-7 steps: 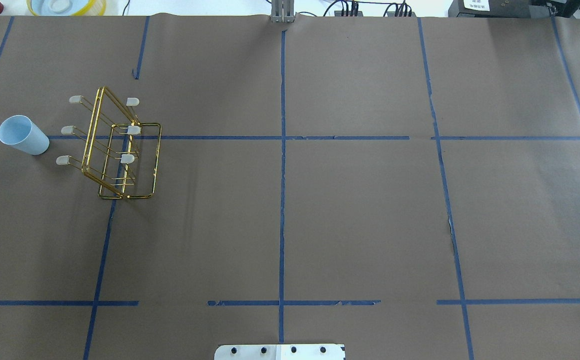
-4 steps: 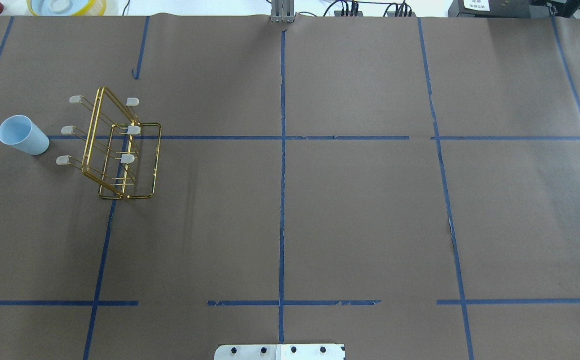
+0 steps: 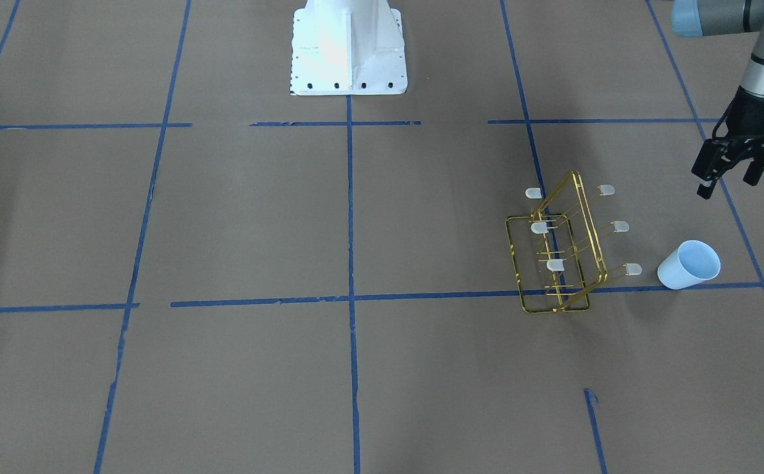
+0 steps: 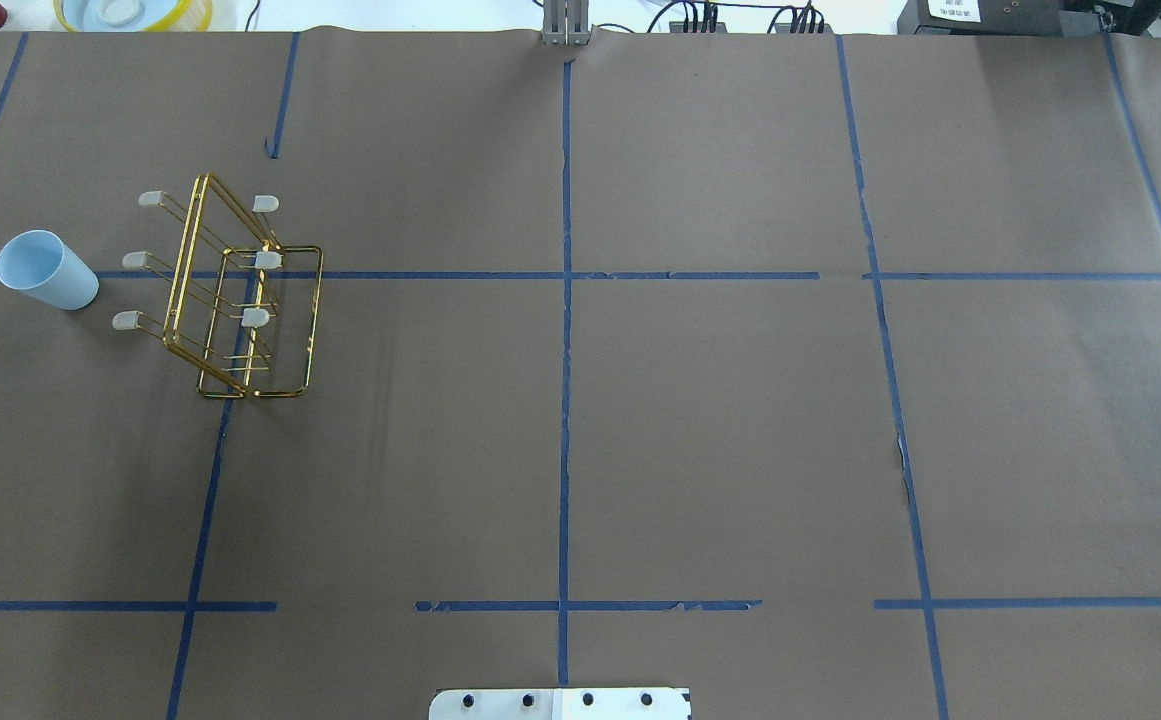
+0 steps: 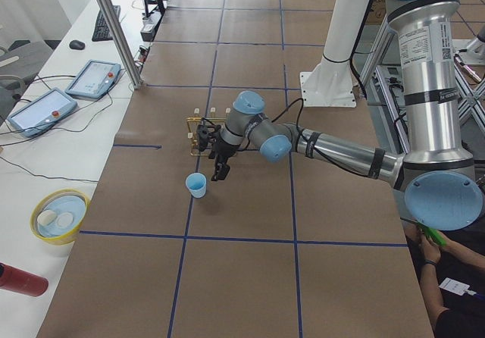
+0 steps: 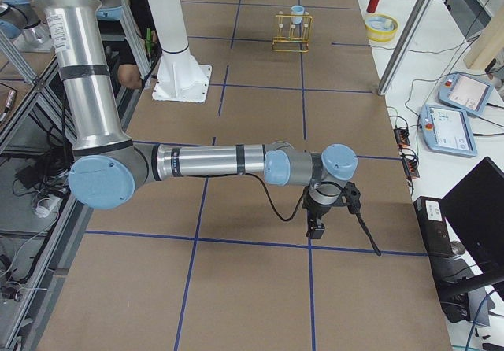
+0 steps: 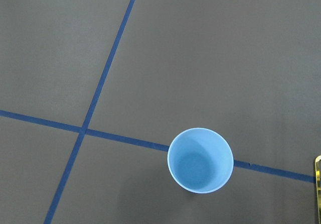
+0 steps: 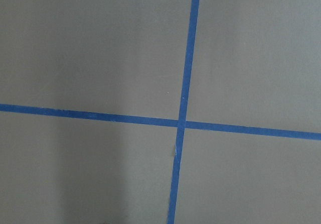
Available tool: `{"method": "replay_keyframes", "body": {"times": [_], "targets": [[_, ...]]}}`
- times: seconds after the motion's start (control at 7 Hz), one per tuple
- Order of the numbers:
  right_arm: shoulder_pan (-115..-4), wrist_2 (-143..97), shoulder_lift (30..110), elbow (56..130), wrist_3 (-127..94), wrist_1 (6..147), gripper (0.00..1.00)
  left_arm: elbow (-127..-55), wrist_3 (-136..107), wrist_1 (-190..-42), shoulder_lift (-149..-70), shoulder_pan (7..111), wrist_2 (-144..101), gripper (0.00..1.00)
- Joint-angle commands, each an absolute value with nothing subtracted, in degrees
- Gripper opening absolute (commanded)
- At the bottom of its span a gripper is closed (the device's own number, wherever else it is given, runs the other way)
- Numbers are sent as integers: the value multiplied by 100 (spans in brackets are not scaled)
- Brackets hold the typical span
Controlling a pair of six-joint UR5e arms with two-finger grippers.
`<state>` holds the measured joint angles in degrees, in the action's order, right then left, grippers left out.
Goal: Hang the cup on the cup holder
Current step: 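Move the left gripper down onto the light-blue cup and grasp it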
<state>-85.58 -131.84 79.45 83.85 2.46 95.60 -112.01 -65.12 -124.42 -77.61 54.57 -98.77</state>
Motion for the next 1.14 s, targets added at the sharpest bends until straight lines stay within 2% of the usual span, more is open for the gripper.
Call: {"method": "replay_keyframes", "body": {"times": [0.0,0.71,1.0], "targets": [[-8552,-13184,7945,8385,246,9554,100,-10900,-7606,-12987,-7726,4539,-8550,100],[-8552,-13184,7945,8385,246,9554,100,-10012,-8990,-13737,-7857,3508,-6129,98],[-8561,-13184,7945,8385,246,9562,100,-9425,-9000,-13729,-8251,3271,-5312,98]]}}
